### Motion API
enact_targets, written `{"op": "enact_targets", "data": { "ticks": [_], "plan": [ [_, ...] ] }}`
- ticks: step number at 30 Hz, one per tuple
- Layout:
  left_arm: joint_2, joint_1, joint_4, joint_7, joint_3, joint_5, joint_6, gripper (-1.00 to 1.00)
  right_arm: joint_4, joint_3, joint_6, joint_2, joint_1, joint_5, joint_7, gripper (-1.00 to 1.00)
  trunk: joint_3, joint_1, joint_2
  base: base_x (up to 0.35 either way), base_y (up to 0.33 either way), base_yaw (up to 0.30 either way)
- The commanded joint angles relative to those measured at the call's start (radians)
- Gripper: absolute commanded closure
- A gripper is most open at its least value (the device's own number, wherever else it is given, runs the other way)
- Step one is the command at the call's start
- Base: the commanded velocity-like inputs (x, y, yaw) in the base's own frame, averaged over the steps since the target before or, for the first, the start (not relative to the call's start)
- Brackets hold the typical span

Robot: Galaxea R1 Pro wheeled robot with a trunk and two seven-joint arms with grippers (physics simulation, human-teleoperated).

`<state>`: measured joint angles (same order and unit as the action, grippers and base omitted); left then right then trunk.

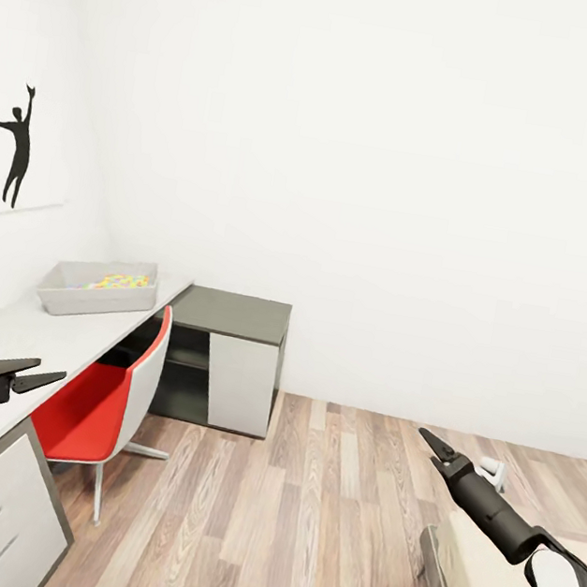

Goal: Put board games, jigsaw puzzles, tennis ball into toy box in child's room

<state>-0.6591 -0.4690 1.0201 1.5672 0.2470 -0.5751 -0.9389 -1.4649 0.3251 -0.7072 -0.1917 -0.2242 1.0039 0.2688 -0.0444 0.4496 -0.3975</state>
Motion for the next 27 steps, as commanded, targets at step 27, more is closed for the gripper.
{"op": "enact_targets", "data": {
  "ticks": [27],
  "plan": [
    [-0.001, 0.0, 0.0, 0.004, 0.0, 0.0, -0.011, -1.0, -0.002, -0.032, 0.055, 0.0, -0.001, -0.035, -0.001, -1.0, 0.003, 0.0, -0.002, -0.143, 0.01, -0.108]
  ]
}}
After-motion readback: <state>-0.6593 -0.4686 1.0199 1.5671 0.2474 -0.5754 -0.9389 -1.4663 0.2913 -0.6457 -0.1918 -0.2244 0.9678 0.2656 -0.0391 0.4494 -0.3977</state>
